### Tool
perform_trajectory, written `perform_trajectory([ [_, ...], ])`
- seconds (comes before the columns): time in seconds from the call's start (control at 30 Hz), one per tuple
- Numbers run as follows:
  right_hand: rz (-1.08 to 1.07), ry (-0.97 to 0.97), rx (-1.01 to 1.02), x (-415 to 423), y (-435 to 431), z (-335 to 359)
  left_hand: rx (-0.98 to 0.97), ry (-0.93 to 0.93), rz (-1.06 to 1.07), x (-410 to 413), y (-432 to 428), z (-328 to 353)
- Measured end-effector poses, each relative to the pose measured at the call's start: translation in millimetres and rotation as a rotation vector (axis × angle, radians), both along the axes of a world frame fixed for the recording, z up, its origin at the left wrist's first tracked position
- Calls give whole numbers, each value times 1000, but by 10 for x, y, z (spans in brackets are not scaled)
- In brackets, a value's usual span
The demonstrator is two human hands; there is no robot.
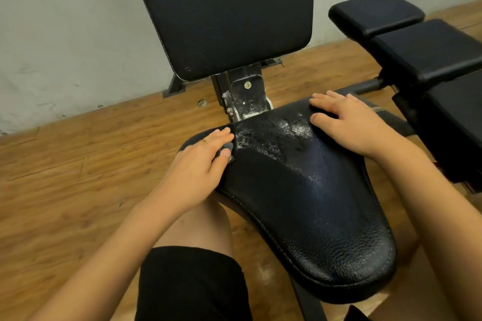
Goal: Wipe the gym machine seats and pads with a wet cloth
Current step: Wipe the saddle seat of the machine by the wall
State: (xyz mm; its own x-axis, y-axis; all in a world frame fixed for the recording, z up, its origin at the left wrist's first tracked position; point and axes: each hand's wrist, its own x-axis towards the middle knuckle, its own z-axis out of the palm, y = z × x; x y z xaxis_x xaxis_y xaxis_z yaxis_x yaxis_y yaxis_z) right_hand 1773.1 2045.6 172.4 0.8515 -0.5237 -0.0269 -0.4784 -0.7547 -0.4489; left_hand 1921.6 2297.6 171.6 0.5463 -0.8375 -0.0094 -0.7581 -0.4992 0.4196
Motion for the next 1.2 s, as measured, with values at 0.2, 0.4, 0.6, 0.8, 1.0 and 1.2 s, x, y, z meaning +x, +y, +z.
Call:
perform_trajectory([
  [0.2, 0, 18, 2, 29, 18, 39, 104, 9, 62, 500, -648, -46],
  [0.4, 7, 15, -8, 9, 25, 36, 50, 18, -3, -21, -11, 32],
  [0.6, 1, 5, 4, 15, 9, 19, 40, 50, -80, 41, 16, 45],
  [0.8, -4, 3, 19, 25, 35, 11, 123, 202, -251, 746, -561, 1],
  [1.0, 4, -10, 5, 24, 32, 14, 177, 354, -411, 999, -399, 71],
  [1.2, -3, -23, -5, 23, -14, 1, 146, 322, -518, 830, -965, 2],
])
